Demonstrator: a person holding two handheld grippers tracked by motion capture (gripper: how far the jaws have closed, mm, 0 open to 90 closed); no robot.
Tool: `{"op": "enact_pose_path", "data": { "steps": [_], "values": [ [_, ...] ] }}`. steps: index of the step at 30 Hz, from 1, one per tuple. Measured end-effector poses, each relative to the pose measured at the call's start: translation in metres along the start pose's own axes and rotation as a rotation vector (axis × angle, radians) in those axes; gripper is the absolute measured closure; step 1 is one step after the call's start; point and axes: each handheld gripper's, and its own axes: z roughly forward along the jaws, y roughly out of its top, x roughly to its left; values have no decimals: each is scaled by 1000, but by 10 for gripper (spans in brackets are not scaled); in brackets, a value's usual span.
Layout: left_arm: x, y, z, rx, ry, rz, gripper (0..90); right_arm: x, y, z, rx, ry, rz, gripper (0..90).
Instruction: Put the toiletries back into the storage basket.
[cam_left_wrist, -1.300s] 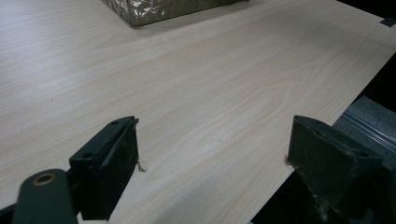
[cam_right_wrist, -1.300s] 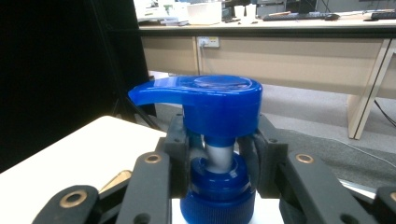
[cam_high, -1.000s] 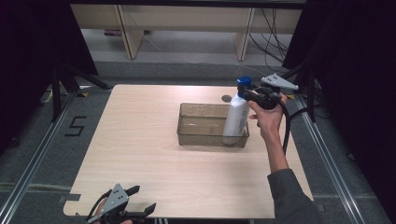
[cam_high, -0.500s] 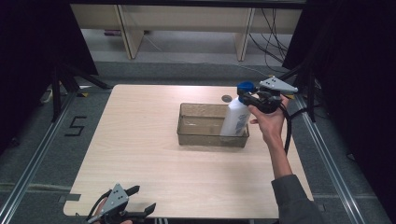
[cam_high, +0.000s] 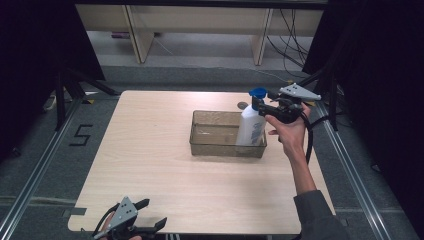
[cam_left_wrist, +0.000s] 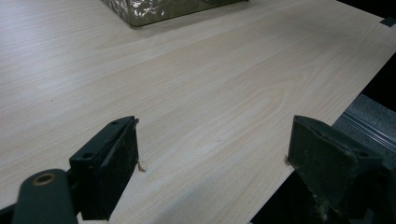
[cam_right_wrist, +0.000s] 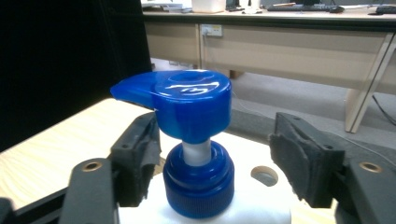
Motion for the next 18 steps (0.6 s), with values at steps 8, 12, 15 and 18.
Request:
{"op": "enact_pose_path", "data": {
  "steps": [8,12,15,18],
  "values": [
    [0,0,0,1,1,-3,155,-5,-5,-10,8,22,38,267],
    [0,0,0,-2,1,-2,155,-3,-6,-14,-9,26,49,266],
    [0,0,0,-1,-3,-1,155,0,-7,-18,-9,38,52,266],
    [0,0,0,0,-3,-2,155,2,-7,-21,-11,42,55,266]
  ]
}}
